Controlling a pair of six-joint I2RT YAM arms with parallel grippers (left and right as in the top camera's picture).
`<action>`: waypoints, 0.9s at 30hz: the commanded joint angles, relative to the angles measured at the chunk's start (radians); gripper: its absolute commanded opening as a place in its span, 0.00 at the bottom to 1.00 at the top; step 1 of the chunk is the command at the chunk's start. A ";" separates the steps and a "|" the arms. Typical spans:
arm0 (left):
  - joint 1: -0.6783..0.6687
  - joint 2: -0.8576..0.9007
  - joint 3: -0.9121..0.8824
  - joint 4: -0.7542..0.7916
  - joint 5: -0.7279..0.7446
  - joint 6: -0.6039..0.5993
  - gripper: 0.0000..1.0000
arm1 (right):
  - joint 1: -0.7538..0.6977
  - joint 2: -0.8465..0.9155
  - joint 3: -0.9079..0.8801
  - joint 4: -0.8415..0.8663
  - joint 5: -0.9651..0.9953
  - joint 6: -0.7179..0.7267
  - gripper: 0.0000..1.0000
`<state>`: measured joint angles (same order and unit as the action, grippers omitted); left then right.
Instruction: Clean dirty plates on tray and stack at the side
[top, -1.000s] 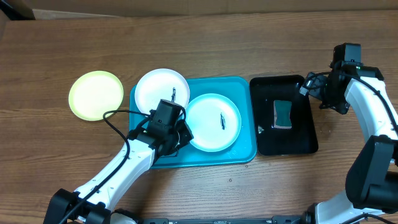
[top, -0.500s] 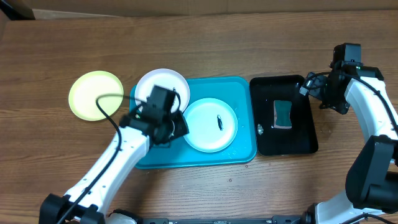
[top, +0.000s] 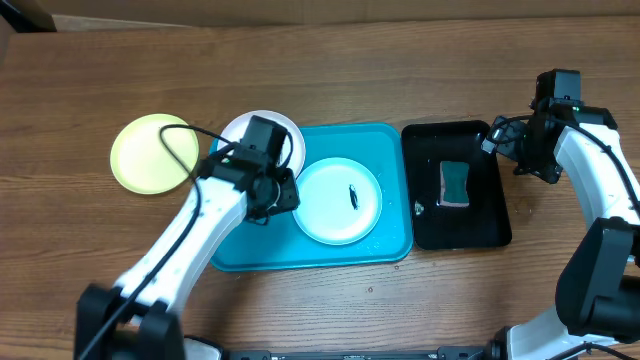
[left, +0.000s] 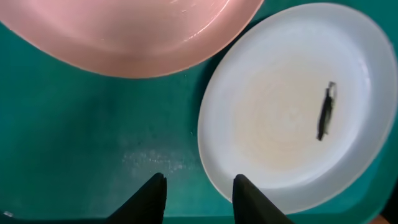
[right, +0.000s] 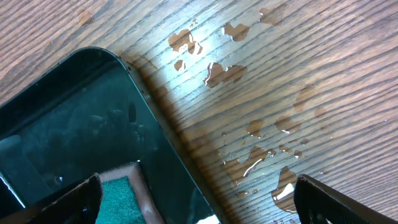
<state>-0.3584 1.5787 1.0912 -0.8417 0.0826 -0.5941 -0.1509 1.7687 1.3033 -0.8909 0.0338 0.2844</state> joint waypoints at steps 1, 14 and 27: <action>-0.022 0.089 0.010 0.039 0.026 0.023 0.35 | -0.002 0.001 0.011 0.003 0.010 0.004 1.00; -0.023 0.183 0.005 0.061 0.048 0.022 0.21 | -0.002 0.001 0.011 0.003 0.010 0.004 1.00; -0.024 0.200 -0.035 0.088 0.048 0.022 0.13 | -0.002 0.001 0.011 0.003 0.010 0.004 1.00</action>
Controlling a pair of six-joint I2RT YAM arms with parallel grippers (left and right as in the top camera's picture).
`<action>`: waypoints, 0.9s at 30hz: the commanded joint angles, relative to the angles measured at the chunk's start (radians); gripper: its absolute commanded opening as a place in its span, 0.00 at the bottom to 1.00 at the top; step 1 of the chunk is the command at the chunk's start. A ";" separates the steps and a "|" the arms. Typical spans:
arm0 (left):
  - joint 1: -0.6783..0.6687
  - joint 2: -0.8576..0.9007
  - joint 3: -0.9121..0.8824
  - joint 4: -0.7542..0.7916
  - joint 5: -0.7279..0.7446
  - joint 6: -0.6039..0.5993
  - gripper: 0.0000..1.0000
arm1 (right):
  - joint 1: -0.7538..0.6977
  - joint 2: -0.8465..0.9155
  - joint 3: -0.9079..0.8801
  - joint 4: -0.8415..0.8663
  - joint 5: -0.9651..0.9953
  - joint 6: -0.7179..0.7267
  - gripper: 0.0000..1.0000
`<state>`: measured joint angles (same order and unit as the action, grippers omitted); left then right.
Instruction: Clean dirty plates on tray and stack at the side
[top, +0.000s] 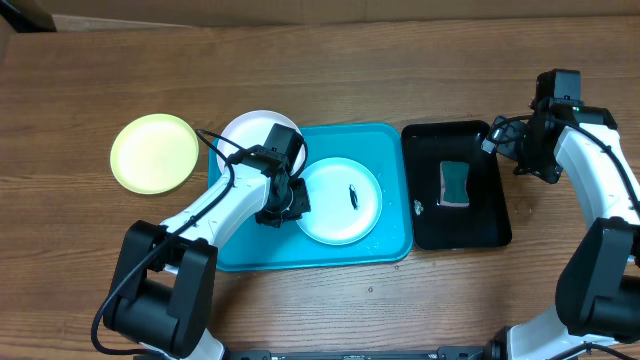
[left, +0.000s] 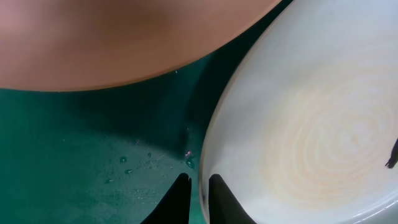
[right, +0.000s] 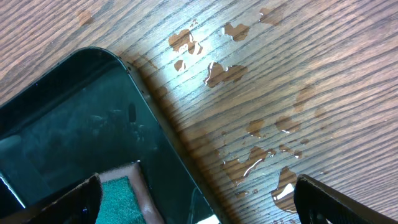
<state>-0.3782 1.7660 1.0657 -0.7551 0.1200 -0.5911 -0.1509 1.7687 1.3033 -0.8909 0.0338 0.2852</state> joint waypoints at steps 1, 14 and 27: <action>-0.005 0.013 -0.010 0.001 0.011 0.019 0.13 | -0.002 0.001 0.011 0.003 0.010 0.004 1.00; -0.060 0.013 -0.010 0.007 -0.009 0.018 0.19 | -0.002 0.001 0.011 0.088 -0.027 0.007 1.00; -0.062 0.013 -0.010 0.014 -0.028 -0.001 0.20 | 0.018 0.000 0.016 -0.042 -0.547 -0.186 0.81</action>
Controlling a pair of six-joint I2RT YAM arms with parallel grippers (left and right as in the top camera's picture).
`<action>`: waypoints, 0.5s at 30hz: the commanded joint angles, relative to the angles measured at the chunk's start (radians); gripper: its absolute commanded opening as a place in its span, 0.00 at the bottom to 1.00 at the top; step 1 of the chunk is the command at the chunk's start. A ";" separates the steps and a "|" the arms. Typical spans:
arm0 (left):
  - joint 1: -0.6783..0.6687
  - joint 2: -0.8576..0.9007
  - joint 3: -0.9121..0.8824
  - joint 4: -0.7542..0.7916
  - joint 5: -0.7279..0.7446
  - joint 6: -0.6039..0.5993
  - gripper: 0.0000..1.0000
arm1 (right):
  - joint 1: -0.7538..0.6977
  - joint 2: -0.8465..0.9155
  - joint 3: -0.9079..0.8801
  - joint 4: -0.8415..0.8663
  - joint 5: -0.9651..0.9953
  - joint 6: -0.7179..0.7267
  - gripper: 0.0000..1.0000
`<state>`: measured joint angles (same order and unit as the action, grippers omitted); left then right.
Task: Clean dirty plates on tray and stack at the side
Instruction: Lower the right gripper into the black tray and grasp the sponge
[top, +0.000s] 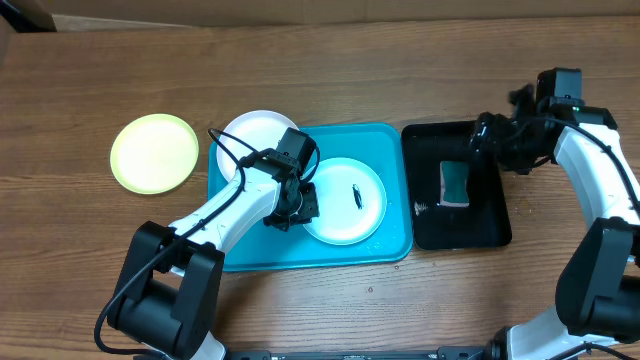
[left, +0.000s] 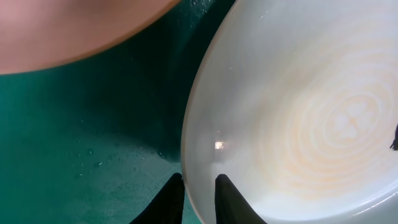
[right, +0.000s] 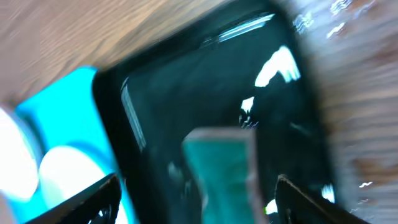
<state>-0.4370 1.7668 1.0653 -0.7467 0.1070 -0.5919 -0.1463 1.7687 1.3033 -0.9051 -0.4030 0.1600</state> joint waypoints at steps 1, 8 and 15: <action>-0.003 0.012 -0.010 0.010 -0.015 0.000 0.20 | 0.021 0.000 0.016 -0.053 -0.089 -0.060 0.81; -0.003 0.012 -0.010 0.019 -0.014 -0.015 0.19 | 0.129 0.001 0.004 -0.155 0.147 -0.052 0.83; -0.003 0.012 -0.010 0.018 -0.013 -0.015 0.19 | 0.248 0.002 -0.050 -0.119 0.431 0.054 0.83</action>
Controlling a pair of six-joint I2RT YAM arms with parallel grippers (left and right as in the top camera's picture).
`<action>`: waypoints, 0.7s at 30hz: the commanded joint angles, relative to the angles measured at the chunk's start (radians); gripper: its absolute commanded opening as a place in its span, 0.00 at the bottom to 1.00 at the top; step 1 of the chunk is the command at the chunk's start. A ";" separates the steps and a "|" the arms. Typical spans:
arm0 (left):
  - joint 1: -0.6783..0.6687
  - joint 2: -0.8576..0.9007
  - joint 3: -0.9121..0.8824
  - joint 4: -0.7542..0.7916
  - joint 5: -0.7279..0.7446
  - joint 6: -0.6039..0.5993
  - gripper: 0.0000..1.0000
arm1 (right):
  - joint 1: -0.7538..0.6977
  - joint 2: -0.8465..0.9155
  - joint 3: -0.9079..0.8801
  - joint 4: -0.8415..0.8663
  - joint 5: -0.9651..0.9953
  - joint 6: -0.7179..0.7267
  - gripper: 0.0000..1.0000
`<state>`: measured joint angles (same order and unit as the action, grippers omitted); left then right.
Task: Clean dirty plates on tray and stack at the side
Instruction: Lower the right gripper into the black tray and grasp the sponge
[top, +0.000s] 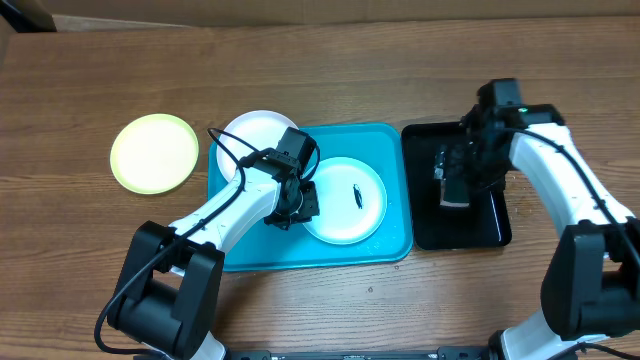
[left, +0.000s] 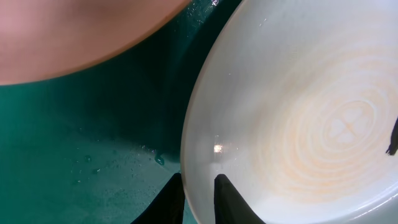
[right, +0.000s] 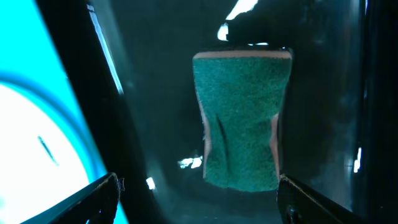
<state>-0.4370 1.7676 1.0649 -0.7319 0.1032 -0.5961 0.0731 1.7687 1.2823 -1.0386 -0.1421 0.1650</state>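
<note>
A white plate (top: 345, 200) with a dark smear (left: 392, 140) lies on the teal tray (top: 250, 250). My left gripper (left: 198, 196) is shut on the plate's left rim, one finger under it and one on top. A second pale plate (top: 258, 135) rests on the tray's back-left corner and looks pinkish in the left wrist view (left: 74, 31). A yellow-green plate (top: 154, 152) lies on the table to the left. My right gripper (right: 199, 199) hangs open above the green sponge (right: 241, 118) in the black tray (top: 490, 225).
The black tray holds water that glints around the sponge. It stands right beside the teal tray's right edge. Bare wooden table surrounds both trays.
My right gripper has moved from the black tray's far right edge to above the sponge, looking straight down on it. The left gripper and the white plate have not moved.
First my left gripper stood open above the tray, left of the white plate, with the right one parked over wet table. Then the left jaws were low at the plate's rim, then shut on it, the plate slightly shifted right. The right gripper came over the sponge.
</note>
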 joint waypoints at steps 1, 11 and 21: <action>-0.003 0.011 -0.010 0.003 -0.009 -0.011 0.19 | 0.042 0.004 -0.040 0.031 0.193 0.049 0.83; -0.003 0.011 -0.010 -0.001 -0.009 -0.010 0.19 | 0.065 0.009 -0.175 0.284 0.281 0.048 0.81; -0.003 0.011 -0.010 -0.005 -0.009 -0.010 0.19 | 0.065 0.009 -0.203 0.267 0.272 0.048 0.76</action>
<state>-0.4374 1.7676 1.0645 -0.7338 0.1032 -0.5961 0.1390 1.7721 1.0977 -0.7773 0.1131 0.2081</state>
